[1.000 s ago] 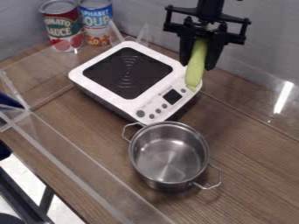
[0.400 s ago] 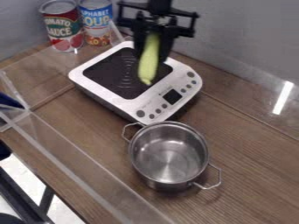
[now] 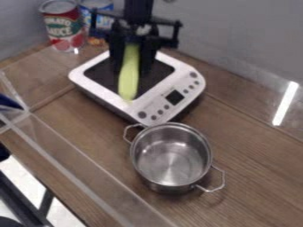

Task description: Put green spoon on the white and black stove top

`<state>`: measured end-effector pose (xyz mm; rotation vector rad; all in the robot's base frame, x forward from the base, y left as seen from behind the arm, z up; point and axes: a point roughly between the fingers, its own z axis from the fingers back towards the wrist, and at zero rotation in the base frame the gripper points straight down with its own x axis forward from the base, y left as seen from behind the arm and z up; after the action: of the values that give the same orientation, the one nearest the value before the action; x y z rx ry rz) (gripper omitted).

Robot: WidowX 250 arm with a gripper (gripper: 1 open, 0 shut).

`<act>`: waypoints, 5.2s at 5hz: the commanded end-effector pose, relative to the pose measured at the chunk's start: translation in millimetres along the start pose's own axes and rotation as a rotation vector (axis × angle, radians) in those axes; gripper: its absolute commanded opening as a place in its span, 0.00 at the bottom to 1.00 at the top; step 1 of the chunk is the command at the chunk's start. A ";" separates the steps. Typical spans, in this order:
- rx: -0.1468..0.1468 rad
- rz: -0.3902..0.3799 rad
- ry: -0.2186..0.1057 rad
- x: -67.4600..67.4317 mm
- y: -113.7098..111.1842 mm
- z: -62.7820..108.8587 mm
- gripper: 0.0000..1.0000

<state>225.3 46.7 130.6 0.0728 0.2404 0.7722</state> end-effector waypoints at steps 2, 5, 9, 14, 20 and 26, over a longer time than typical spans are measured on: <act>-0.010 -0.094 -0.030 -12.6 -0.7 5.2 0.00; 0.023 -0.132 -0.022 1.8 -16.6 4.7 0.00; 0.023 -0.101 -0.036 18.0 -34.9 6.9 0.00; 0.062 -0.030 -0.026 37.5 19.1 -10.0 0.00; 0.118 -0.369 -0.058 64.1 -16.2 -35.6 0.00; 0.026 -0.477 -0.109 74.9 -26.4 -13.8 0.00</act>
<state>287.8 73.6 71.6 0.0707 0.2486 0.2681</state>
